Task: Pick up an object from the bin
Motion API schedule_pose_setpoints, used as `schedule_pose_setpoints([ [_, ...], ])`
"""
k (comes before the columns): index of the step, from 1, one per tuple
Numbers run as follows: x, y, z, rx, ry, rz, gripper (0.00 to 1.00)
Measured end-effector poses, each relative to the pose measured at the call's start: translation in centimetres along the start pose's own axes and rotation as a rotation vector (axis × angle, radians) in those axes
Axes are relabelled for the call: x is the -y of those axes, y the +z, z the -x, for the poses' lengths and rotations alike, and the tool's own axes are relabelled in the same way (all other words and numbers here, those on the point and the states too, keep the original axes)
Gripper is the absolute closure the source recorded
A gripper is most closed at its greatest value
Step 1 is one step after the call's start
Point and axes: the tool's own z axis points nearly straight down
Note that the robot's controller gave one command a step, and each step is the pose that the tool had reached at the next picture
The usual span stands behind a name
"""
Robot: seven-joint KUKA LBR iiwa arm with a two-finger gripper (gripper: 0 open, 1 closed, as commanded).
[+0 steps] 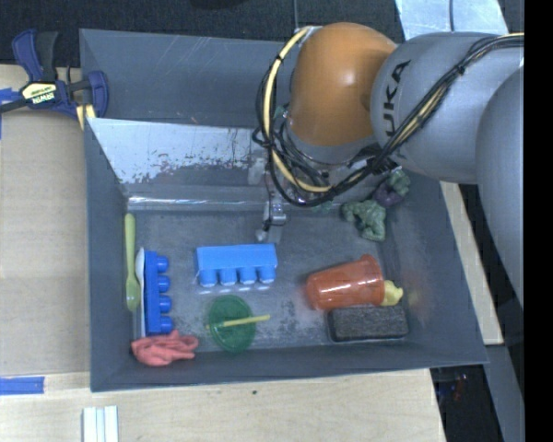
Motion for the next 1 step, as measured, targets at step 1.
schedule_pose_setpoints([
  [1, 0.03, -0.51, 0.19, 0.009, 0.002, 0.001, 0.00],
])
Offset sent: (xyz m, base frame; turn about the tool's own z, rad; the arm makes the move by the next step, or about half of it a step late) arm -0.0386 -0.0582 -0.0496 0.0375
